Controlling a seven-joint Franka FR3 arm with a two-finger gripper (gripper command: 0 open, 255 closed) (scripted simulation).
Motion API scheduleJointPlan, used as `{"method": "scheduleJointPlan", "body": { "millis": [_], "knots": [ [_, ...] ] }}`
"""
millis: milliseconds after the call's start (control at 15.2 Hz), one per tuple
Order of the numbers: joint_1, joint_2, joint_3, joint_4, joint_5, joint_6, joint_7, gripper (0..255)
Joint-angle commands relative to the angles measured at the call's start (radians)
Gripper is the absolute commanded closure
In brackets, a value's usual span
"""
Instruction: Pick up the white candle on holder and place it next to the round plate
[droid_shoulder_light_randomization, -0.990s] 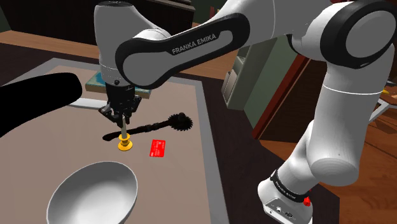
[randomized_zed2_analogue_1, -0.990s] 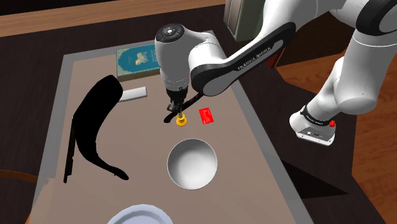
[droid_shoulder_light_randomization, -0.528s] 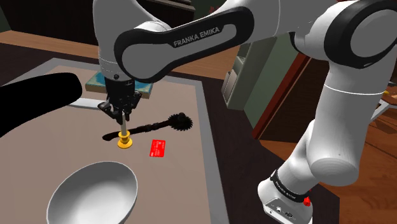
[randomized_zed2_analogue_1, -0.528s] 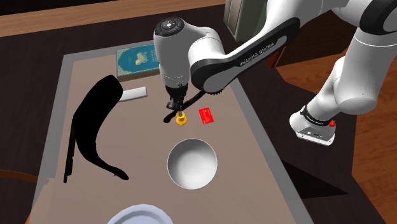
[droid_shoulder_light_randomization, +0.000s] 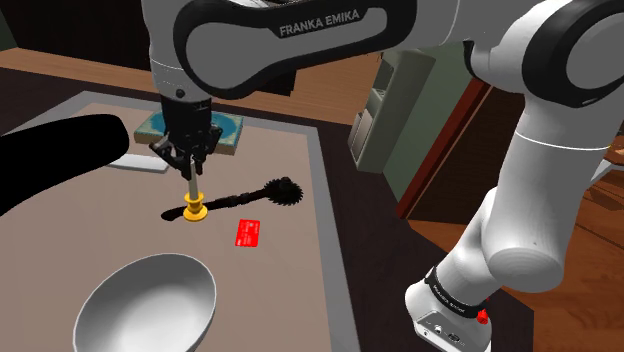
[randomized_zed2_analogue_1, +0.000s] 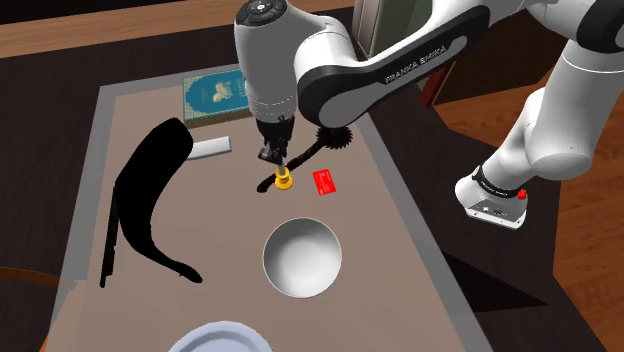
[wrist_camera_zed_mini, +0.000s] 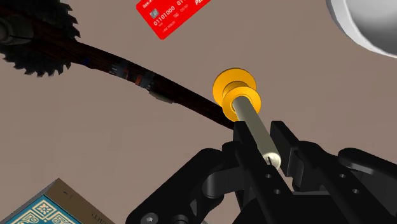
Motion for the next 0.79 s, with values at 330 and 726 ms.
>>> {"method": "scheduleJointPlan", "body": {
  "millis": [330, 726],
  "knots": [
    [0.001, -0.016, 0.005, 0.073, 0.011, -0.087, -0.009, 255],
    [0.004, -0.023, 0.008, 0.144, 0.017, -0.164, -0.014, 255]
  ]
}}
